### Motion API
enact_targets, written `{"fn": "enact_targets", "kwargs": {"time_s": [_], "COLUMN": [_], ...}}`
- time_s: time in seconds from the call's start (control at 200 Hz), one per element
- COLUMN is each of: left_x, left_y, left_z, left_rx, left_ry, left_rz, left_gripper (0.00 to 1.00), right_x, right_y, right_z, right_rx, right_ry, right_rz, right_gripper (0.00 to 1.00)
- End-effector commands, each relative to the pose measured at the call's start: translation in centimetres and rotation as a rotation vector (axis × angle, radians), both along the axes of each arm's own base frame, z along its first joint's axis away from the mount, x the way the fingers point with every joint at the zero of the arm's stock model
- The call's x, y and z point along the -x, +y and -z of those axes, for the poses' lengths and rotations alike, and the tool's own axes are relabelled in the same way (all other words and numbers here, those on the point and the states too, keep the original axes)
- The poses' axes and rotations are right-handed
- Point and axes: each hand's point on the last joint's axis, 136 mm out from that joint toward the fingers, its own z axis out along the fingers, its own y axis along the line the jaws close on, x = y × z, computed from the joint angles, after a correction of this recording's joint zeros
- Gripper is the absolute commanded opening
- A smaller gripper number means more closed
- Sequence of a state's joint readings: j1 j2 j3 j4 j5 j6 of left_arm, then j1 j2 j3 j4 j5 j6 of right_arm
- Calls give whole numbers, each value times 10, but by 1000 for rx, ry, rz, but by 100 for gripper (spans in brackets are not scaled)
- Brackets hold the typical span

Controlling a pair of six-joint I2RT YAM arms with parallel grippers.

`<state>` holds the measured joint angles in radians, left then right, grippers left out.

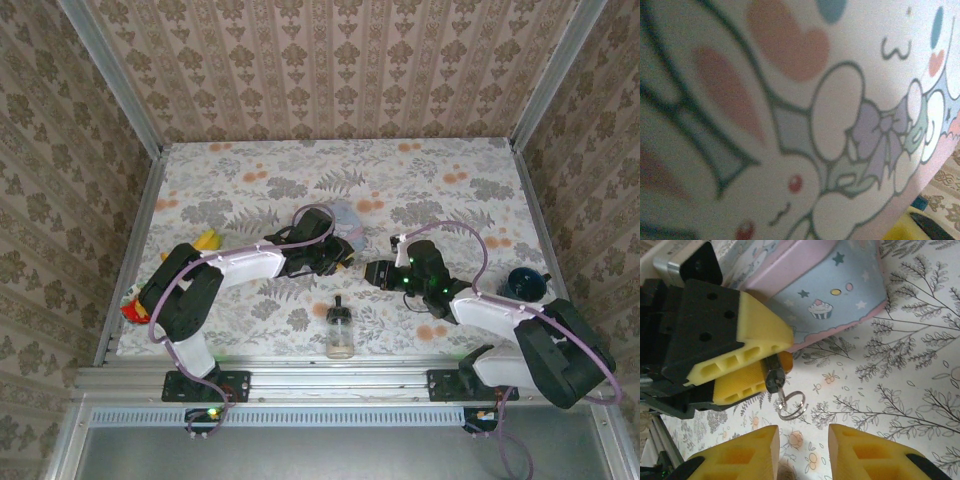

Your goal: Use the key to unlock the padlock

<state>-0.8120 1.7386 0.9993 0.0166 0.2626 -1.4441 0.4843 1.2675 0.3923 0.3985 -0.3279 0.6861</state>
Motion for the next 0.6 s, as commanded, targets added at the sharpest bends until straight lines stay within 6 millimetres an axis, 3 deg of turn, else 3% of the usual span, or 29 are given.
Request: {"fn": "enact_targets", "kwargs": {"time_s": [0.0,0.425,0.455,0.595], "left_x": [2,3,4,5], "left_y": [-11,-13,-13,-13], "left_z": [-21,-20,-20,-19], "left_rx": [70,71,70,71], "left_ry": [-16,-13,-13,-10], "left_rz": [31,35,36,38], "left_gripper": [14,15,15,15], "right_x": [-6,-14,-15,-17], "right_y": [13,32,33,39], "right_z": [-15,-16,-7,-7], "right_rx": [-41,-66,-56,-61], "right_ry": [-35,-42,-22,-21], "right_rz": [-31,-57,-60,-71], "right_gripper": [32,25,24,22]}}
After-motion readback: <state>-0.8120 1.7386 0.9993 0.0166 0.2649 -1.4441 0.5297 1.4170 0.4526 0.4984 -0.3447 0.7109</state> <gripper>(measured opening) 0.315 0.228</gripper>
